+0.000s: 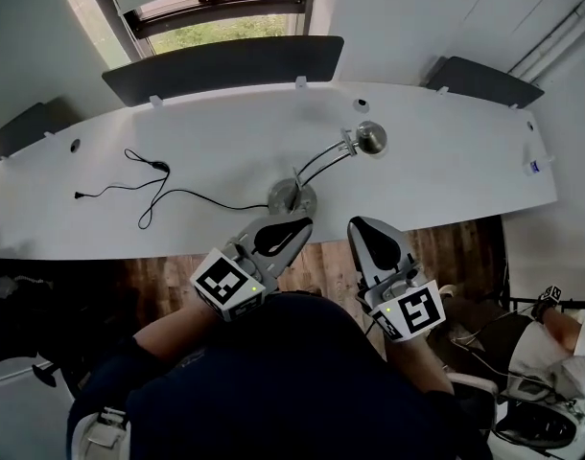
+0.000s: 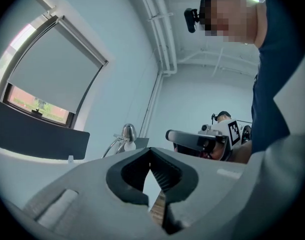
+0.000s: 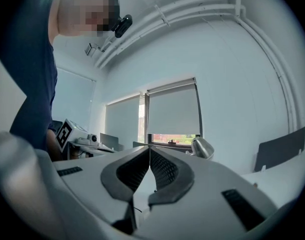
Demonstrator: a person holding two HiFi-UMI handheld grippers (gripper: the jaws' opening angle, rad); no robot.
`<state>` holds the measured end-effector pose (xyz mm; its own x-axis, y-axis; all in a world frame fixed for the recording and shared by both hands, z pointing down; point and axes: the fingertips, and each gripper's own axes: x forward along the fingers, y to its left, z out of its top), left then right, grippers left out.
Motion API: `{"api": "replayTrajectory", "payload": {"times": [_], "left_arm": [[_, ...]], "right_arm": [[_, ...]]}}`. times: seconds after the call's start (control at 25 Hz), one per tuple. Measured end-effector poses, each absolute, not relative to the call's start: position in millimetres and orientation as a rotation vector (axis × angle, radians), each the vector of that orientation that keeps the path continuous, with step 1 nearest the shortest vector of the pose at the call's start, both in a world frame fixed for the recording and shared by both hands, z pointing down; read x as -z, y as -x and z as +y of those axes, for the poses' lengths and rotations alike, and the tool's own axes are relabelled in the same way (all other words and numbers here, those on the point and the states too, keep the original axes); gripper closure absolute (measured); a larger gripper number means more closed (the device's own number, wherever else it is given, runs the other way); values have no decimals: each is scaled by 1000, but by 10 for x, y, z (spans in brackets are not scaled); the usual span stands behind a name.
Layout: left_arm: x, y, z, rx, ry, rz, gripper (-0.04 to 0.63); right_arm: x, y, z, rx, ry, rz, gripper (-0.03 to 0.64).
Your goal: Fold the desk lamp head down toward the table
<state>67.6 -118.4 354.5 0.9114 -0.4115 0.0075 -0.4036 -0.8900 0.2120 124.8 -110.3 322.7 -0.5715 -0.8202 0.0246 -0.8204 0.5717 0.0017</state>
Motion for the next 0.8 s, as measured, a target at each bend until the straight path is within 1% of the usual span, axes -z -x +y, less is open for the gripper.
{"api": "replayTrajectory", "payload": {"times": [0.2, 0.4, 0.44, 0.48, 0.52, 0.64, 0.8], "left_arm": [[-3813, -469, -1418, 37, -2794, -638, 588], [-4183, -406, -1679, -1, -2779, -674, 533], [-4278, -408, -1723, -9, -2786, -687, 520], [-4374, -407, -1765, -13, -2792, -703, 503], [-4460, -409, -1801, -16, -2796, -715, 489], [-4649, -422, -1879, -35, -2804, -736, 451], [-4767, -442, -1996, -48, -2815, -782, 443]], "right_arm": [[-3298, -1200, -1339, 4, -1475, -2673, 604], [-3397, -1224, -1542, 100, -1458, -2544, 600], [-3414, -1242, -1577, 128, -1457, -2515, 581], [-3423, -1257, -1610, 164, -1455, -2487, 547], [-3421, -1266, -1644, 212, -1450, -2459, 534], [-3399, -1271, -1748, 382, -1411, -2360, 520], [-3559, -1366, -1891, 566, -1297, -2078, 511]]}}
